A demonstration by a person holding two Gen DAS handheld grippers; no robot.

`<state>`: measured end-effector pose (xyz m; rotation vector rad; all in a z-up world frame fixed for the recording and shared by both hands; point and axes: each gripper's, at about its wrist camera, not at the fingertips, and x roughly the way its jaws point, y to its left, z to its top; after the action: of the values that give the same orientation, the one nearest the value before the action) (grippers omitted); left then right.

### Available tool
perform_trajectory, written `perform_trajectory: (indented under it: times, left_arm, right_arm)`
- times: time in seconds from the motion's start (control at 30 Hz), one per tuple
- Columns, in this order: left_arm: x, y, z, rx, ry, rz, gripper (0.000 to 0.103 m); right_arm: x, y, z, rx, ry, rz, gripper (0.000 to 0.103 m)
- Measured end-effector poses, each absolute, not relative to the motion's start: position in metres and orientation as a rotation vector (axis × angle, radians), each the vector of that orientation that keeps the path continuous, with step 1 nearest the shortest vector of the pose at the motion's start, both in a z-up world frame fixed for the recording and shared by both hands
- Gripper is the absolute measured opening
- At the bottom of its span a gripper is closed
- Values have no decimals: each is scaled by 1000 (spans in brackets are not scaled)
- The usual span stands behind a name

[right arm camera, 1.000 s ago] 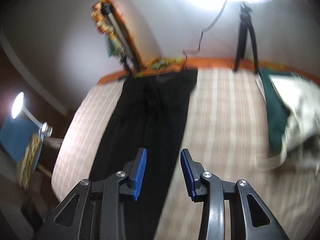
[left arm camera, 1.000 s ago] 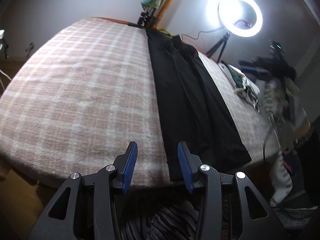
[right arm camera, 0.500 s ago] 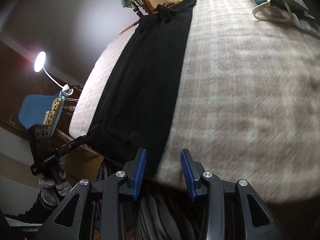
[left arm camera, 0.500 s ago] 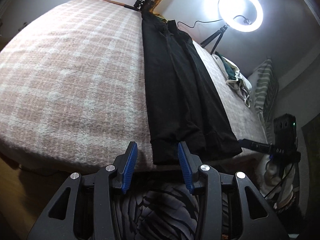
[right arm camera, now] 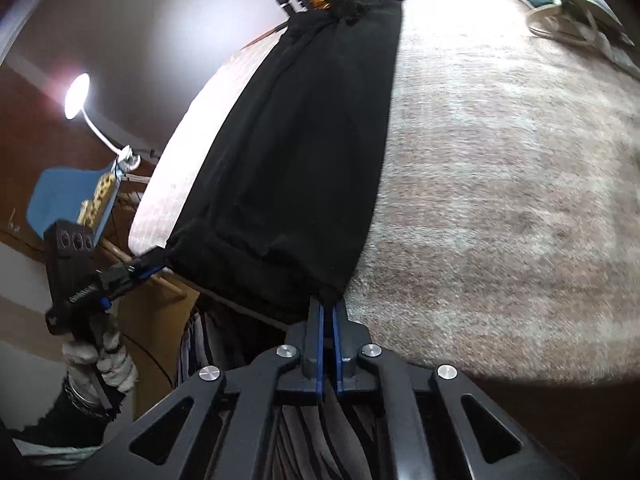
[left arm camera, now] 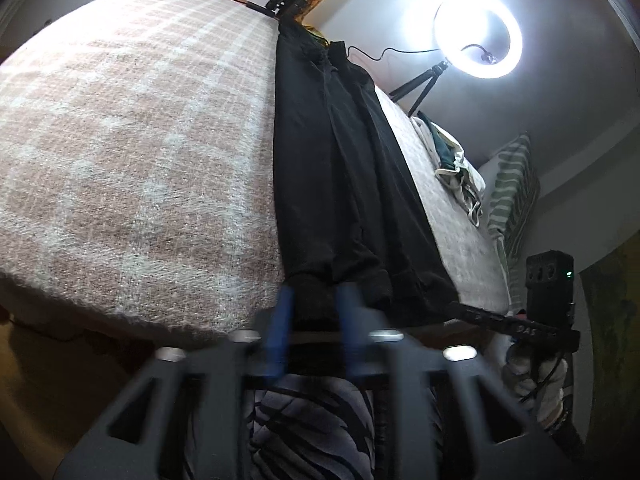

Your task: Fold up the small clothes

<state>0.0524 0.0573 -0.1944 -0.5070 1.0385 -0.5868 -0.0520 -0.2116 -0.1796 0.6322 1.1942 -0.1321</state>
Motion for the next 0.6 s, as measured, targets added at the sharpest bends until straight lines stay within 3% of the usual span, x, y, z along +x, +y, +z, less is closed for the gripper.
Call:
perform_trajectory:
  times: [0.2, 0.23, 0.3, 0.37, 0.4, 0.43, 0.47, 0.6]
  left_arm:
    - [44, 59, -185, -468, 997, -590, 5]
    - [45, 60, -185, -470, 999, -582, 8]
    - [47, 62, -186, -498, 1012, -574, 19]
    - [50, 63, -188, -514, 1028, -557, 53]
    - [52, 63, -190, -522, 1033, -544, 57]
    - [52, 63, -192, -532, 1032, -547, 58]
    - [52, 62, -192, -540, 1026, -552, 58]
    - [57, 52, -191, -550, 1042, -588, 55]
  right_arm:
    - [-70, -222, -171, 662, 1136, -146, 1]
    - [-69, -221, -175, 668, 1144, -150, 1]
    - [-68, -222, -183, 692, 1152, -144, 2]
    - [-67, -224, -184, 718, 1144, -125, 11]
    - [-67, -225, -183, 725, 1143, -114, 15]
    - [-68, -226, -181, 733, 1132, -103, 31]
    - [-69, -227, -179, 737, 1121, -95, 41]
    - [-71, -230, -177, 734, 1119, -89, 38]
